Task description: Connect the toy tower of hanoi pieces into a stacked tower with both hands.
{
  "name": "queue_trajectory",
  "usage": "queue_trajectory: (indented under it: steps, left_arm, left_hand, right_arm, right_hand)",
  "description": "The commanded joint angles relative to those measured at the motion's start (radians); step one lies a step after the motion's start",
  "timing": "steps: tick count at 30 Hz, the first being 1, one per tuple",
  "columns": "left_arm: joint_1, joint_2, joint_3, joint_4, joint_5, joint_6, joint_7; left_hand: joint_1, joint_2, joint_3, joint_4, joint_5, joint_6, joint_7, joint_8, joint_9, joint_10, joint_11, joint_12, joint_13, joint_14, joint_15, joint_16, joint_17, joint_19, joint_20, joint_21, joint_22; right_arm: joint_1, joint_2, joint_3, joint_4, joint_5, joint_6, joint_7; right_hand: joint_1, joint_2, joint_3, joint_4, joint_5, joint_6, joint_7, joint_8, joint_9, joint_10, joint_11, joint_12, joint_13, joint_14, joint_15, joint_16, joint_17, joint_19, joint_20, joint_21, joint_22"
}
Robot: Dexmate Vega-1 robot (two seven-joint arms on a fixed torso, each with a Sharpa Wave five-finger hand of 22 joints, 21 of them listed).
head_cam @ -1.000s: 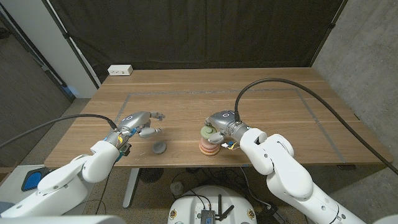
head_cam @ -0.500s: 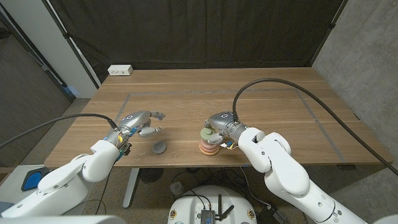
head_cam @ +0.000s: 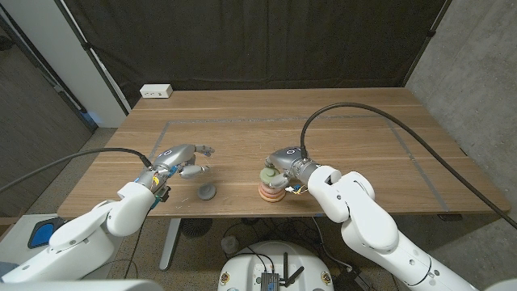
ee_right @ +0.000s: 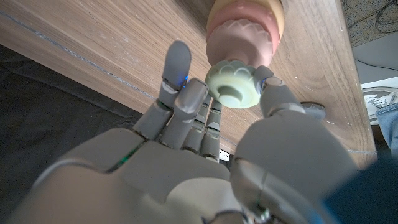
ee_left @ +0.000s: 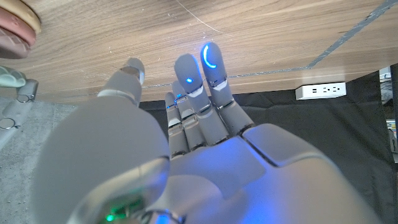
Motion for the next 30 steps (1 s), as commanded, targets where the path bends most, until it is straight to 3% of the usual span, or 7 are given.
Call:
queue_trajectory:
  steps: [1,30]
  left_arm:
    - [-0.011,0.002,0.006,0.005,-0.007,0.001,-0.005]
    - [-0.034,0.021,0.034,0.005,-0.019,0.018,-0.007]
  left_hand:
    - [-0.002,0.001,0.01,0.003,-0.002,0.009,-0.001,-0.001,0.003,0.004,-0.002,-0.001,0.004,0.009,-0.037,-0.002,0.003,0.011,-0.129,-0.002,0.002]
    - [-0.004,0.0,0.014,0.003,-0.002,0.011,-0.002,-0.001,0.003,0.006,-0.004,-0.002,0.004,0.01,-0.037,0.0,0.007,0.011,-0.13,-0.001,0.005]
  right_arm:
    - [0.008,-0.009,-0.01,0.013,0.007,-0.013,-0.003]
    - [0.021,-0.026,-0.026,0.024,0.037,-0.019,-0.007]
  right_hand:
    - [0.059,0.057,0.039,0.033,0.004,0.013,-0.008,0.003,0.003,0.046,-0.042,0.004,0.036,0.003,0.002,0.004,0.003,0.009,-0.055,-0.001,-0.001]
    - [0.057,0.056,0.042,0.033,0.006,0.012,-0.01,0.0,0.003,0.044,-0.042,-0.001,0.038,-0.008,0.002,-0.002,-0.002,0.004,-0.055,-0.007,-0.005]
